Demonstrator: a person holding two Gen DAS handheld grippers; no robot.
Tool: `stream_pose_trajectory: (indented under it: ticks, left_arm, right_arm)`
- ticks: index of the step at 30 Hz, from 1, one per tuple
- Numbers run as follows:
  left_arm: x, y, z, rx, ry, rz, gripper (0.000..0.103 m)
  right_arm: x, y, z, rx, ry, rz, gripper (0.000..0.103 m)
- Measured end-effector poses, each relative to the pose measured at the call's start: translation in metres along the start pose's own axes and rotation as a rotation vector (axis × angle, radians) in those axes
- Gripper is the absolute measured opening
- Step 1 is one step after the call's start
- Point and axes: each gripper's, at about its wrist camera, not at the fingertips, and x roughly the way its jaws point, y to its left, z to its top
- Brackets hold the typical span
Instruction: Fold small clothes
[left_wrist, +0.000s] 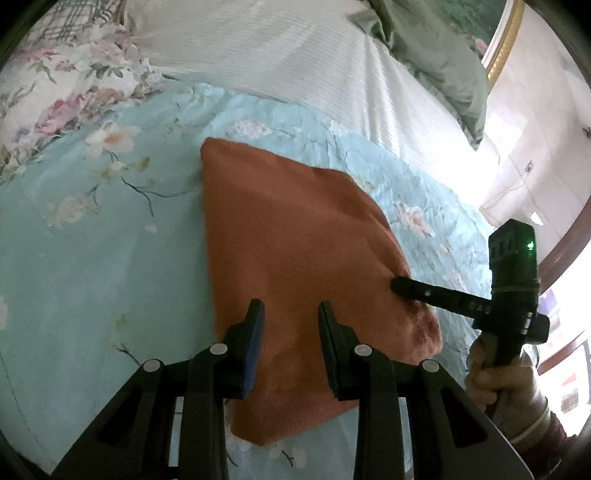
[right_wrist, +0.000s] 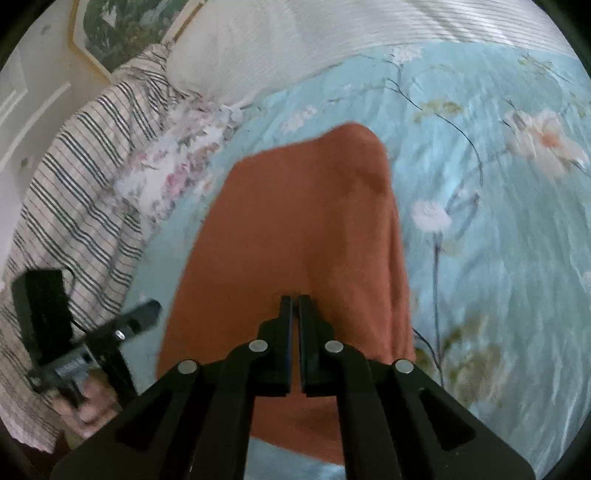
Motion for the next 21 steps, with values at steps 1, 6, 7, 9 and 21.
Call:
stream_pose_trajectory:
  ticks: [1, 6, 7, 9, 21]
  left_arm:
    - [0.007, 0.0, 0.001, 0.002, 0.013, 0.01, 0.03]
    - [0.024, 0.008, -0.005, -0.017, 0.034, 0.002, 0.03]
    - [0.023, 0.008, -0.005, -0.021, 0.036, 0.004, 0.03]
    - [0.017, 0.004, -0.005, -0.022, 0.032, 0.016, 0.03]
    - [0.012, -0.018, -0.04, 0.08, 0.078, 0.12, 0.032]
  right_arm:
    - [0.001, -0.007, -0.002, 0.014, -0.012, -0.028, 0.003]
    - [-0.002, -0.022, -0.005, 0.073, -0.026, -0.006, 0.0]
    - [-0.003, -0.02, -0.006, 0.064, -0.025, -0.015, 0.0]
    - [-0.007, -0.017, -0.007, 0.057, -0.022, -0.022, 0.003]
    - [-0.016, -0.017, -0.044, 0.03, 0.023, -0.032, 0.004]
